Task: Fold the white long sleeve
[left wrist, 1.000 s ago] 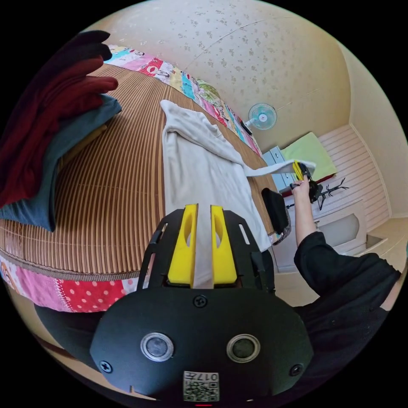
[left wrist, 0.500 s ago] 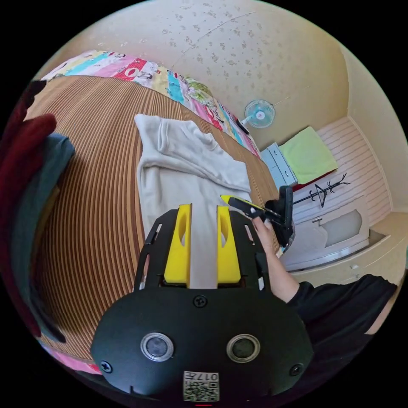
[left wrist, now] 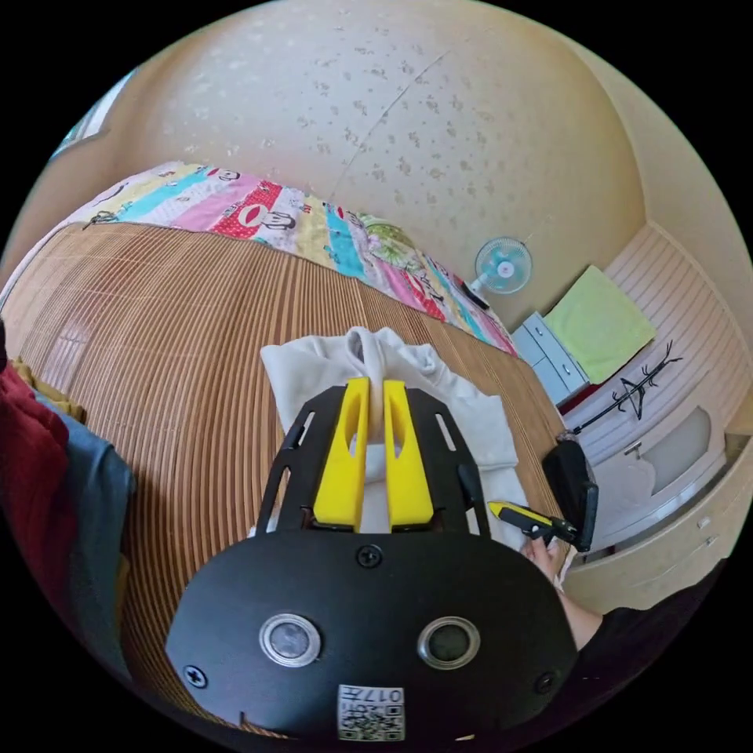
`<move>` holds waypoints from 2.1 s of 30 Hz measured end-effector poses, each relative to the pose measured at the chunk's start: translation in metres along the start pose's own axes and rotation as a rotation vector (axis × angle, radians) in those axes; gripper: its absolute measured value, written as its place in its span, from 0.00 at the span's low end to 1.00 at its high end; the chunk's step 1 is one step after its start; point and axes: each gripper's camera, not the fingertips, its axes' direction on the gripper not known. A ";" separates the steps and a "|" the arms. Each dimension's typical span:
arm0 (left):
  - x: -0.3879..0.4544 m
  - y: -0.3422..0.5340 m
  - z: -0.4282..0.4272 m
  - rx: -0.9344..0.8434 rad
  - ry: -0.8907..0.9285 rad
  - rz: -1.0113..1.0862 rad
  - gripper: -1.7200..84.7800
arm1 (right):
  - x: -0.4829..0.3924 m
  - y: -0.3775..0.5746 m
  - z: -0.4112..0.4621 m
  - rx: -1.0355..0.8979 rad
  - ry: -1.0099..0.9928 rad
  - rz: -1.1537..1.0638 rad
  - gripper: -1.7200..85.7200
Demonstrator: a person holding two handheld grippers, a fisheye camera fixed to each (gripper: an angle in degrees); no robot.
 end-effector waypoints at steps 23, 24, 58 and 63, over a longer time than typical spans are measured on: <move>-0.017 0.288 -0.199 -0.324 0.124 -0.131 0.15 | -0.010 0.095 -0.179 0.191 0.014 -0.044 0.03; -0.019 0.290 -0.197 -0.346 0.131 -0.148 0.15 | -0.001 0.109 -0.197 0.182 0.042 -0.014 0.03; -0.066 0.222 -0.294 0.089 0.766 -0.248 0.07 | 0.150 0.165 -0.340 0.344 -0.537 0.325 0.04; -0.066 0.124 -0.261 0.086 0.567 -0.226 0.07 | 0.132 0.028 -0.308 0.344 -0.395 0.263 0.05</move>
